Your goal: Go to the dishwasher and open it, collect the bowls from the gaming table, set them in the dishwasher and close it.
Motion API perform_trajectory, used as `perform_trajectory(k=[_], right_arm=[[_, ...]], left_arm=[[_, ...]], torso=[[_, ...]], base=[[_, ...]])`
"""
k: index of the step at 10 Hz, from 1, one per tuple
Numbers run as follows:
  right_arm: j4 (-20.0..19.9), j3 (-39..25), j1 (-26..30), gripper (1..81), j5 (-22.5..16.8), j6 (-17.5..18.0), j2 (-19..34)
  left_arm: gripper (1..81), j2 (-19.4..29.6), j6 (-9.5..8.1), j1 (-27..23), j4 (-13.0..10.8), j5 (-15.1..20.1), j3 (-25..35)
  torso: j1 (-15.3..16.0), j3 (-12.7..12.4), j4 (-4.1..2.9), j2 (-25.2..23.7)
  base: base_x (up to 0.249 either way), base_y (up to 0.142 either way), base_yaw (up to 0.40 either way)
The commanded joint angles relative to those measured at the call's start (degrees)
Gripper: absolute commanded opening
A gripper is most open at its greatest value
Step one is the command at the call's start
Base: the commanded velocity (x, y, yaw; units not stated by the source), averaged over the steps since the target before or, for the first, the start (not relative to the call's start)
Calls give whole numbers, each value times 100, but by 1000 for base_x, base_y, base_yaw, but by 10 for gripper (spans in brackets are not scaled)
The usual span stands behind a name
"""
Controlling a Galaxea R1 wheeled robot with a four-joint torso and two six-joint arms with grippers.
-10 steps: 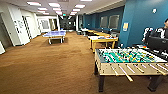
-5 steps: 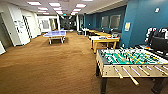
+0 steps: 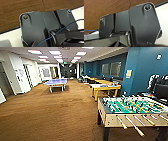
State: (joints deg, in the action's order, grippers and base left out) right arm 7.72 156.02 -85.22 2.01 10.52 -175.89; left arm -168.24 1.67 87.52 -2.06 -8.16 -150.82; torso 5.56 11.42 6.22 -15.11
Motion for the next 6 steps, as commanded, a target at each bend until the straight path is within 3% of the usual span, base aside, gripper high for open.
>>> perform_trajectory(k=[1,6], right_arm=[[37,-28,334,811,-245,-6,-46],[37,-28,326,811,-245,-6,-46]], left_arm=[[811,80,9,-301,22,253,-9],[811,71,9,-301,21,253,-9]], torso=[[0,0,0,0],[-2,0,0,0]], base=[[122,0,0],[122,0,0]])
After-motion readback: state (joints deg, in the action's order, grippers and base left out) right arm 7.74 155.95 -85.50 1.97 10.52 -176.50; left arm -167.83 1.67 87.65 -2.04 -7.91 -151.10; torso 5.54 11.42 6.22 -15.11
